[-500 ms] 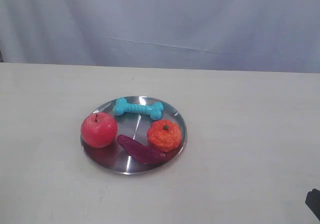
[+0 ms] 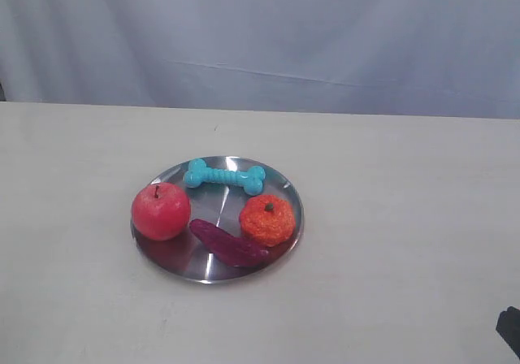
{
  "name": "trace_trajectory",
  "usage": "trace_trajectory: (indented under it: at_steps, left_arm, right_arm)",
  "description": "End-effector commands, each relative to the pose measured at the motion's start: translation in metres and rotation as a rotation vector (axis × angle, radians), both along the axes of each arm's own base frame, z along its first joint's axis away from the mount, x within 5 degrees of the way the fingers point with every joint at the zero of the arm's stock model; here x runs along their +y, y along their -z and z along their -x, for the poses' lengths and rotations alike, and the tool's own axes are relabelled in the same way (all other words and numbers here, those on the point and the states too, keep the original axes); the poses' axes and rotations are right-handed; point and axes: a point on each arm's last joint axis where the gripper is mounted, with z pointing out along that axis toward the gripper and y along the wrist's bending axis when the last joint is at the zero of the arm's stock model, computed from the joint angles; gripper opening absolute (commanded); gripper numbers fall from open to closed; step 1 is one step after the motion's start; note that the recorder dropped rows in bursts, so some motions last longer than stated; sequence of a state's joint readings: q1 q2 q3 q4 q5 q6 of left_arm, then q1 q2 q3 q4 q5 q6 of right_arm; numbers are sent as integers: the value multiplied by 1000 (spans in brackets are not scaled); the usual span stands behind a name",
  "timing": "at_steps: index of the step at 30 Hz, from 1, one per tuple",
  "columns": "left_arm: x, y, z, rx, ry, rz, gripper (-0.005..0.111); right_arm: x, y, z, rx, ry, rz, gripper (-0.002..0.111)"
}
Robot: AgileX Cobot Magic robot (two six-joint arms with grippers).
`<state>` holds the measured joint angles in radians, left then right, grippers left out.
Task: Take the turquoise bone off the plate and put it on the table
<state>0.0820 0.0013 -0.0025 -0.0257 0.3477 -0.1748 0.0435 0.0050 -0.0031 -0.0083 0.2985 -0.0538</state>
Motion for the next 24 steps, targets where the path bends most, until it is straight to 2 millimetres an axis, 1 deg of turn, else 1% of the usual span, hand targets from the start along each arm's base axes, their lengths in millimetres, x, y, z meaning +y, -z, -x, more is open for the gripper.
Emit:
trace_trajectory:
  at_steps: [1, 14, 17, 18, 20, 24]
  left_arm:
    - [0, 0, 0, -4, 4, 1, 0]
    - [0, 0, 0, -4, 4, 1, 0]
    - [0, 0, 0, -4, 4, 1, 0]
    - [0, 0, 0, -4, 4, 1, 0]
    - [0, 0, 0, -4, 4, 1, 0]
    - [0, 0, 0, -4, 4, 1, 0]
  right_arm:
    - [0, 1, 0, -4, 6, 0, 0]
    - [0, 1, 0, -4, 5, -6, 0]
    - [0, 5, 1, 44, 5, -4, 0]
    - [0, 2, 2, 62, 5, -3, 0]
    - [0, -8, 4, 45, 5, -4, 0]
    - [0, -35, 9, -5, 5, -6, 0]
